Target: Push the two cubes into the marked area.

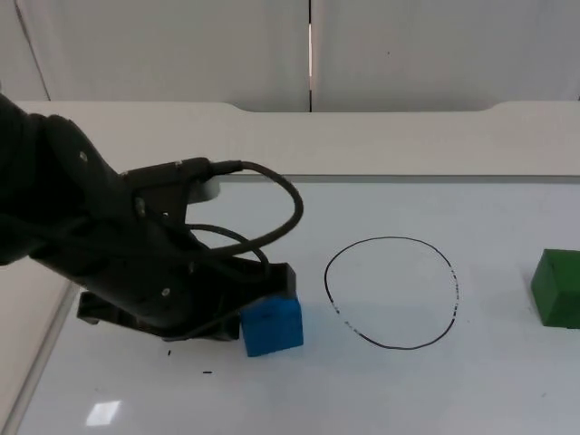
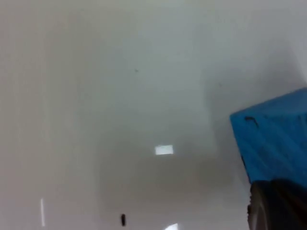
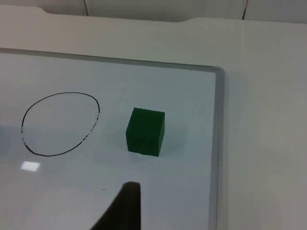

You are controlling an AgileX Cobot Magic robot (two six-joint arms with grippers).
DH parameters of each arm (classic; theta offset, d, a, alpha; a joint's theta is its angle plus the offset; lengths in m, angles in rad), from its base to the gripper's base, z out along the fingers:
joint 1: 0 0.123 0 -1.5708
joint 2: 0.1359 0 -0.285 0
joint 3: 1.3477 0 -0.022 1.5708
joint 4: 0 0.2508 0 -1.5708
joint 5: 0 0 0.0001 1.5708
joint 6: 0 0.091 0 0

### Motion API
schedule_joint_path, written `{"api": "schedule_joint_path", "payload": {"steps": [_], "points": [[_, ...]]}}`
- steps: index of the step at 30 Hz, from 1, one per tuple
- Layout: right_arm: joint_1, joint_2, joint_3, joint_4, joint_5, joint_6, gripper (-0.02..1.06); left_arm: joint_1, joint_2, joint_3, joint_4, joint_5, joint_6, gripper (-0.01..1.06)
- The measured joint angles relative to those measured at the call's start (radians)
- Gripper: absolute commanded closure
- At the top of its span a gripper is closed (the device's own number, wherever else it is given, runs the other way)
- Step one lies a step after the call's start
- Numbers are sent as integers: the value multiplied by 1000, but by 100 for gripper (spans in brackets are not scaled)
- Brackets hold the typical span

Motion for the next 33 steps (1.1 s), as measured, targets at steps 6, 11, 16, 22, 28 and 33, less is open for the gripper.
{"api": "schedule_joint_path", "payload": {"steps": [6, 11, 16, 22, 28, 33], "points": [[0, 0, 0, 0, 0, 0, -1, -57, 0, -18, 0, -45, 0, 105], [0, 0, 0, 0, 0, 0, -1, -64, 9, -28, 0, -78, 0, 105], [0, 0, 0, 0, 0, 0, -1, -64, 45, -29, 2, -85, 0, 105], [0, 0, 0, 0, 0, 0, -1, -64, 59, -63, 2, -90, 0, 105], [0, 0, 0, 0, 0, 0, -1, -64, 59, -104, 5, -77, 0, 105], [0, 0, 0, 0, 0, 0, -1, -64, 67, -109, 5, -73, 0, 105]]}}
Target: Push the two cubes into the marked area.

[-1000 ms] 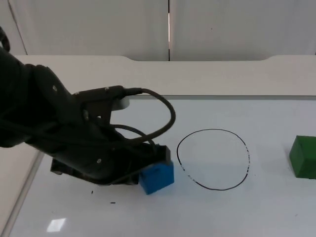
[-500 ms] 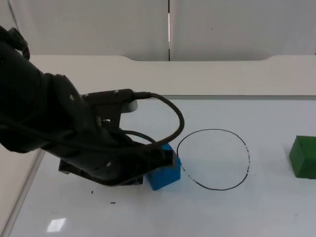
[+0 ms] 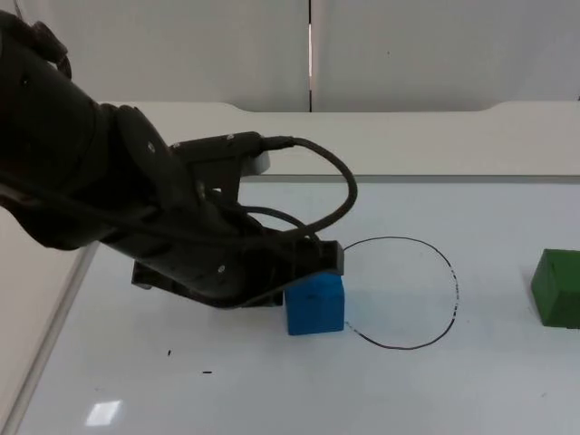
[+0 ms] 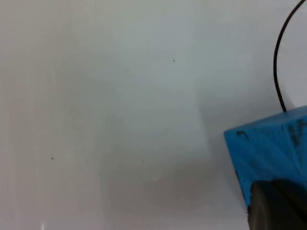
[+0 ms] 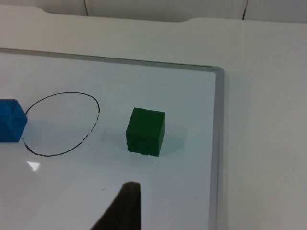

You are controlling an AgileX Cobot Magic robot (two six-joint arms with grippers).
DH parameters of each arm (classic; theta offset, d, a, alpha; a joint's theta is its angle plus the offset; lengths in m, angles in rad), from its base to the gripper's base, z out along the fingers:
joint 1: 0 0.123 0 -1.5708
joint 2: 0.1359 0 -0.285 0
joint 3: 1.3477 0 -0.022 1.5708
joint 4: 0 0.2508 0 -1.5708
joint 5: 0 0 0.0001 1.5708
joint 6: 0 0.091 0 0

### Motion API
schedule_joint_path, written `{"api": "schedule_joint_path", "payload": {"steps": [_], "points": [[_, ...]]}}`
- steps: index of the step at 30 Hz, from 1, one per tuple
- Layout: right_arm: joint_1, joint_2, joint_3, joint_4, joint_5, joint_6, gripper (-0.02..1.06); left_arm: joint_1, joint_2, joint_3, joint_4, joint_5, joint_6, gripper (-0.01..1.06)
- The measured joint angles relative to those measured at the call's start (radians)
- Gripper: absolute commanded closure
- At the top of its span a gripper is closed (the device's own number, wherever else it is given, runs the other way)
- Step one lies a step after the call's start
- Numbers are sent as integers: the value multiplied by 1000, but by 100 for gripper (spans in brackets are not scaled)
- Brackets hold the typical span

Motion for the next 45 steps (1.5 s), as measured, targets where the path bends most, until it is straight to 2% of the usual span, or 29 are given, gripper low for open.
{"api": "schedule_joint_path", "payload": {"steps": [17, 28, 37, 45], "points": [[0, 0, 0, 0, 0, 0, -1, -16, 32, 0, 0, 22, 2, 105], [0, 0, 0, 0, 0, 0, -1, -20, 48, -48, 0, 22, 2, 105], [0, 0, 0, 0, 0, 0, -1, -20, 90, -88, 0, 54, 2, 105], [0, 0, 0, 0, 0, 0, -1, -20, 90, -127, 49, 54, 2, 105]]}}
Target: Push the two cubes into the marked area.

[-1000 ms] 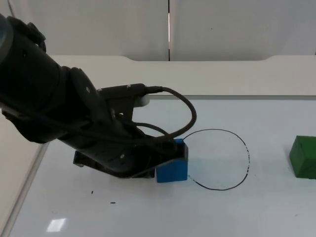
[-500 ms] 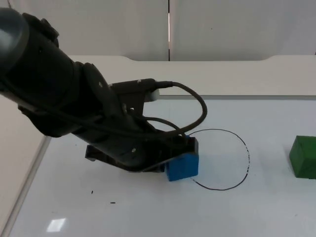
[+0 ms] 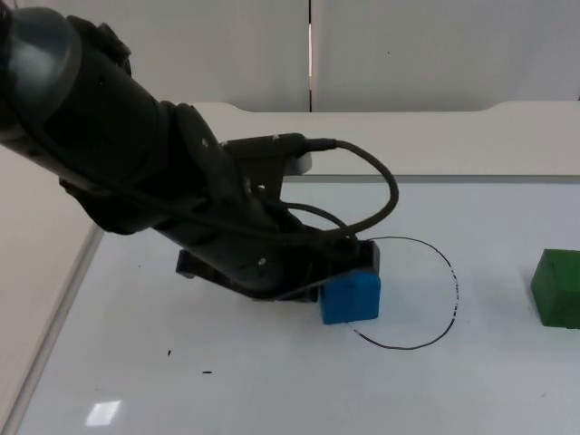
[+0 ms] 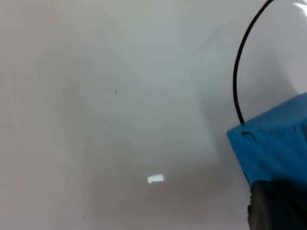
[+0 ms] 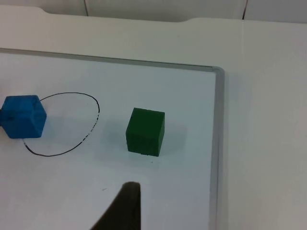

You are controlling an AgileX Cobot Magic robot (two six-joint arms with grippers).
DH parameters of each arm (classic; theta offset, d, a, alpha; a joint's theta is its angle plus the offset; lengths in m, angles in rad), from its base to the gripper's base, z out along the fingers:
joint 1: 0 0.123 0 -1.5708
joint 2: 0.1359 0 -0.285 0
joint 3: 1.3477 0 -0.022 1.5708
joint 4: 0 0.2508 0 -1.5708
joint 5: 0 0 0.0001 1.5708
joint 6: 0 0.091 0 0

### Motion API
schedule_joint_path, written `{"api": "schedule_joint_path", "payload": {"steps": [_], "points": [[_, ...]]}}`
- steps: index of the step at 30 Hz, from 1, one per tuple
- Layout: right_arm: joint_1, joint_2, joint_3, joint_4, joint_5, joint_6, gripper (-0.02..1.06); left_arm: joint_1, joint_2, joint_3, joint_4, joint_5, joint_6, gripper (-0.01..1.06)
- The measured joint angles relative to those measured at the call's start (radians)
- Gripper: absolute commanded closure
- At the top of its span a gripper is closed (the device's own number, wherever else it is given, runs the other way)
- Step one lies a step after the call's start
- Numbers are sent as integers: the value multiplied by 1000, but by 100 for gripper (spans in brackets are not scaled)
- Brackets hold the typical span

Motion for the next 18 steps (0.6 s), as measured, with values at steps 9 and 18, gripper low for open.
{"api": "schedule_joint_path", "payload": {"steps": [9, 18], "points": [[0, 0, 0, 0, 0, 0, -1, 0, 0, -7, 28, -16, 0, 105], [0, 0, 0, 0, 0, 0, -1, -28, 0, -7, 30, -23, 0, 105]]}}
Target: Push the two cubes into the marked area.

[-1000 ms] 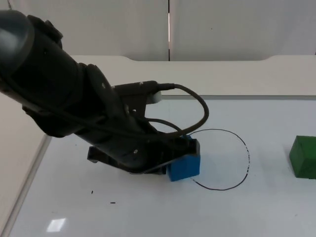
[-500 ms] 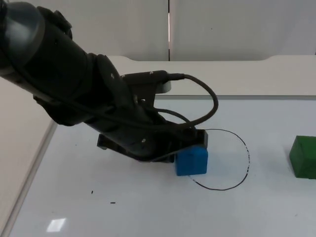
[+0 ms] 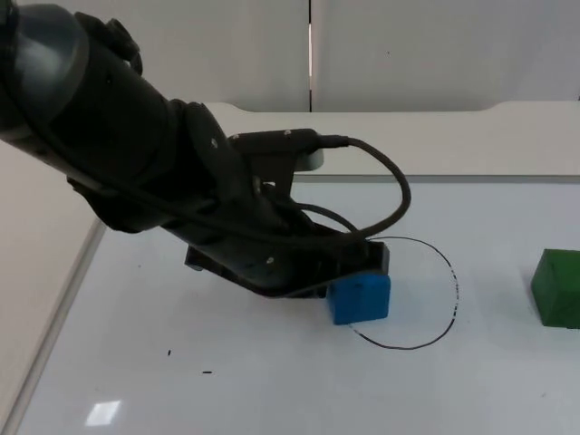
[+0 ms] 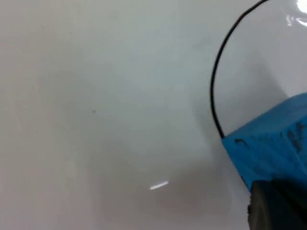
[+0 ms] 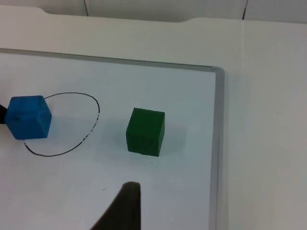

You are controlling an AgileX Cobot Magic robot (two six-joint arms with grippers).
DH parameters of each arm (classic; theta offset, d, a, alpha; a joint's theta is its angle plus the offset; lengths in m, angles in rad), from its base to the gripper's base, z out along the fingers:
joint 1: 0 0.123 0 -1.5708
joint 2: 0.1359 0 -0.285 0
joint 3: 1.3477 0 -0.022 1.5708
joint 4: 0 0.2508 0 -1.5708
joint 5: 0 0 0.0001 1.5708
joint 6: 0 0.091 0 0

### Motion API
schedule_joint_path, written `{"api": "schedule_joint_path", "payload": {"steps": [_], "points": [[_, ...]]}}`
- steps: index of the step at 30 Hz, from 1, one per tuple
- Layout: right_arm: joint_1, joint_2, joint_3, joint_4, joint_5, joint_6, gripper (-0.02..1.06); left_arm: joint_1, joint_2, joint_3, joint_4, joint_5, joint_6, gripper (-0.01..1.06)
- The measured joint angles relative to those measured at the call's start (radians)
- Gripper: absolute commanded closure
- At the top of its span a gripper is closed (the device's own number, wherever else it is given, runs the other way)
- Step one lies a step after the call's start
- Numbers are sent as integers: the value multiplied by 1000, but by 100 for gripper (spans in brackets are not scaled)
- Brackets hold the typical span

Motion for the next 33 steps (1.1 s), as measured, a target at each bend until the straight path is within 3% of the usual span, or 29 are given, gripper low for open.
{"api": "schedule_joint_path", "payload": {"steps": [16, 33], "points": [[0, 0, 0, 0, 0, 0, -1, -14, 0, -5, 11, -42, 0, 105], [0, 0, 0, 0, 0, 0, -1, -14, 0, -38, 25, 8, 0, 105]]}}
